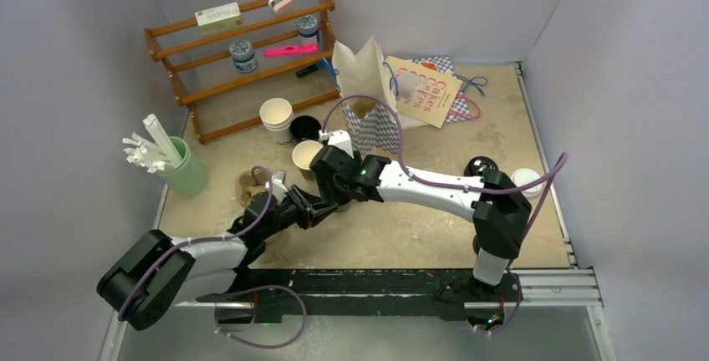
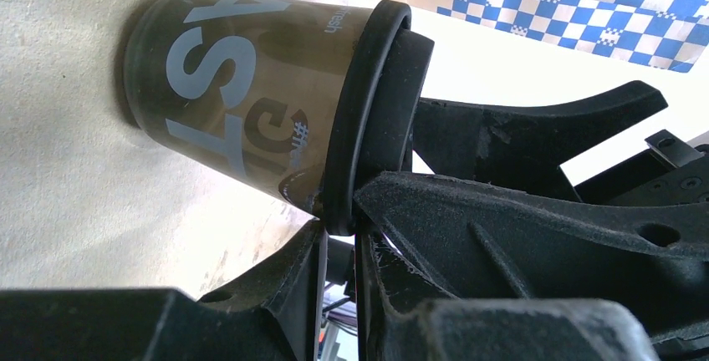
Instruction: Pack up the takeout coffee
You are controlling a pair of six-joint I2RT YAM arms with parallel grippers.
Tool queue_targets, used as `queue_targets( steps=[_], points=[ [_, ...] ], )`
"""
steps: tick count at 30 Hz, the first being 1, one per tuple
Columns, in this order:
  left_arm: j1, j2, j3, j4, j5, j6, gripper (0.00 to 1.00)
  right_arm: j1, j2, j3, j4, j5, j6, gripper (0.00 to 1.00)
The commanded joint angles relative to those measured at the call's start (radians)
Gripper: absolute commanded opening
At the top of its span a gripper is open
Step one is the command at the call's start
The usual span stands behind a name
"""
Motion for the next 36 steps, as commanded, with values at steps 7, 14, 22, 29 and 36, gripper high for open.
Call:
queue_targets(
  steps=[7,14,22,29,36],
  points=[
    [0.028,0.095,-0.197,-0.180,0.036,0.020,0.19,-0.001,0.123,-0.064,-0.229,0.022,-0.021,0.51],
    [0.057,0.251,-0.202,-0.058,0.091,0.039,0.18,-0.001,0.139,-0.058,-0.245,0.026,-0.016,0.52],
    [0.065,0.231,-0.167,-0.106,0.099,0.063,0.17,0.002,0.140,-0.049,-0.243,0.023,-0.015,0.51],
    [0.076,-0.069,-0.026,-0.511,0.065,0.172,0.26,-0.002,0.128,-0.017,-0.239,-0.026,-0.022,0.51],
    [0.093,-0.326,0.143,-0.931,0.068,0.260,0.42,-0.036,0.091,0.054,-0.256,-0.020,-0.044,0.49]
  ],
)
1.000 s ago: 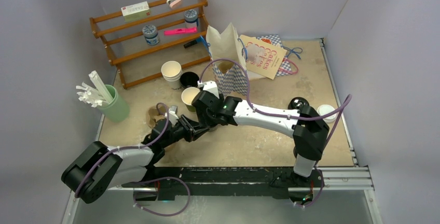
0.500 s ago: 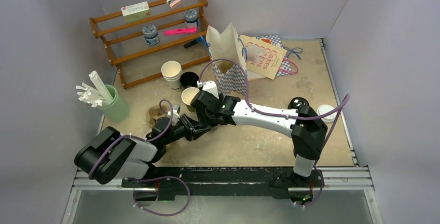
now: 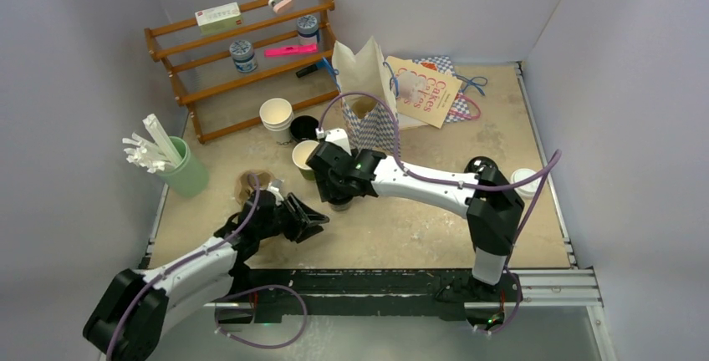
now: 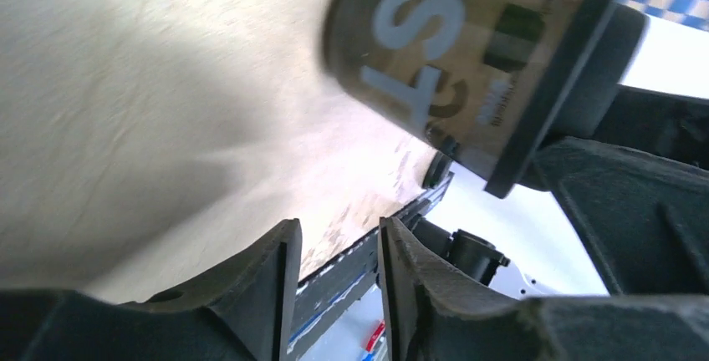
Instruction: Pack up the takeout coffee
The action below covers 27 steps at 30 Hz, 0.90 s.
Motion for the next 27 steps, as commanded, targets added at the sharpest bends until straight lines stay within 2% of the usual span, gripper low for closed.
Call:
queue_targets(
  steps=[1,5,8,13,19,23,27],
  points=[
    [0.015,-0.115,0.139,-0.462,-0.029,0.124,0.43,-0.033,0.037,-0.015,-0.182,-0.022,-0.039,0.49],
    [0.022,-0.165,0.319,-0.695,-0.082,0.232,0.47,-0.035,-0.018,-0.003,-0.182,-0.023,-0.061,0.48],
    [0.022,-0.148,0.435,-0.752,-0.095,0.292,0.48,-0.034,-0.084,-0.029,-0.167,-0.025,-0.077,0.47],
    [0.021,-0.059,0.646,-0.829,-0.141,0.403,0.48,-0.034,-0.202,-0.077,-0.126,-0.028,-0.131,0.42],
    [0.031,0.099,1.052,-0.997,-0.321,0.626,0.54,-0.033,-0.376,-0.028,-0.111,-0.078,-0.208,0.39],
    [0.030,0.206,1.247,-0.948,-0.360,0.753,0.61,-0.034,-0.462,0.080,-0.138,-0.082,-0.263,0.36],
    [0.030,0.310,1.337,-0.834,-0.347,0.789,0.70,-0.034,-0.490,0.201,-0.172,0.025,-0.301,0.34]
  ],
)
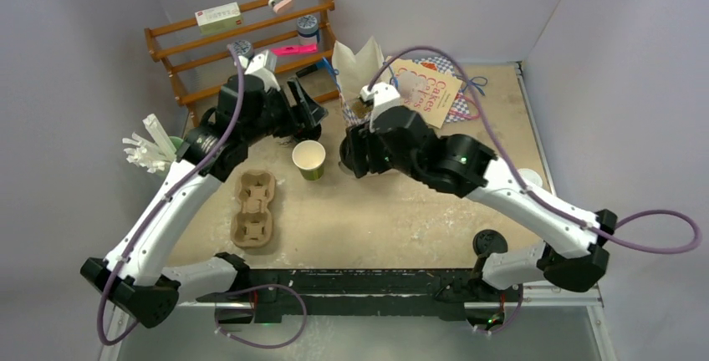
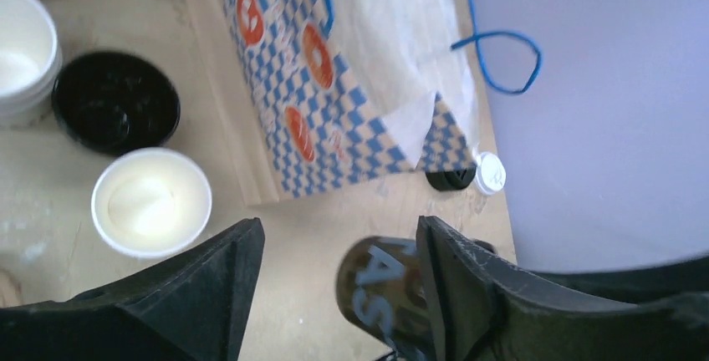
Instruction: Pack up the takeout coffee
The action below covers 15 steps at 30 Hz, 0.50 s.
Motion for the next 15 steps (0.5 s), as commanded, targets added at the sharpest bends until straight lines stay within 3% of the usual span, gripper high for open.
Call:
queue_targets(
  steps=[1,7,15],
  points=[
    [0.006,0.118,0.100,0.110,-0.017,0.118,0.72,-0.002,-0.040,0.158,-0.051,0.128,-0.081,0.34],
    [0.007,0.311,0.252,0.168,-0.024,0.125,0.77,-0.034,-0.005,0.338,-0.115,0.280,-0.130,0.34],
    [0.006,0.561,0.455,0.104,-0.089,0.125,0.75,-0.132,0.060,0.436,-0.029,0.266,-0.218,0.32]
  ],
)
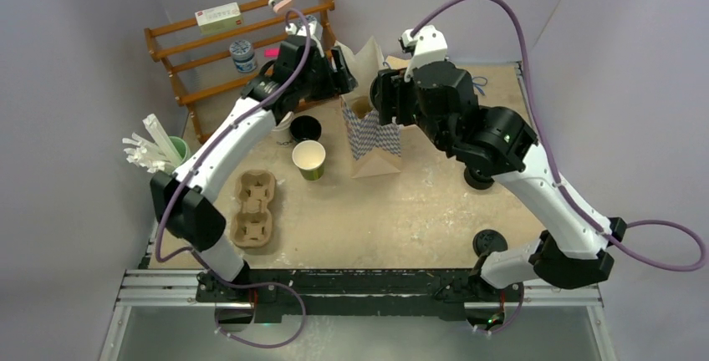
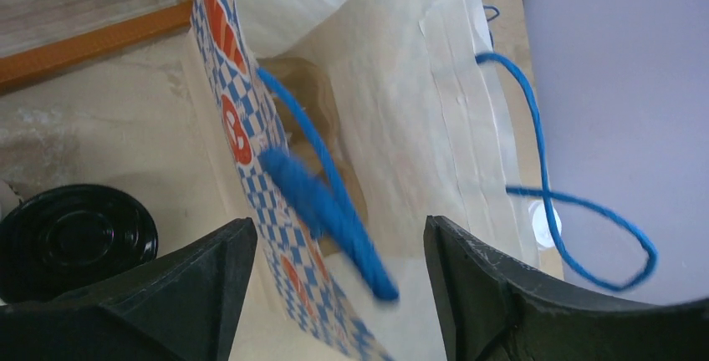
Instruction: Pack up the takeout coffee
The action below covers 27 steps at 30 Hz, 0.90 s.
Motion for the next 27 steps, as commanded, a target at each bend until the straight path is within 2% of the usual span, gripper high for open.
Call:
queue_targets(
  steps=[1,4,13,16,17,27],
  points=[
    [0.006,0.093,0.151,-0.040,-0.067,0.024,0.75,-0.040,0.055,0.065,0.052,0.029,-0.073,0.32],
    [0.006,0.155,0.203,-0.099,-0.082,0.036,0.67,-0.048,0.106,0.092,0.087,0.028,-0.092,0.32],
    [0.004,0.144,0.211,-0.204,0.018,0.067,0.15,-0.110,0.254,0.216,0.065,0.014,-0.044,0.30],
    [0.004,0.129,0.201,-0.224,0.082,0.063,0.03,-0.142,0.262,0.215,0.062,-0.028,-0.028,0.30],
    [0.002,0.121,0.195,-0.225,0.103,0.059,0.00,-0.152,0.265,0.217,0.060,-0.045,-0.026,0.30],
    [-0.068,0.012,0.069,-0.168,0.247,-0.068,0.00,-0.219,0.260,0.171,-0.075,-0.188,0.080,0.29]
  ],
)
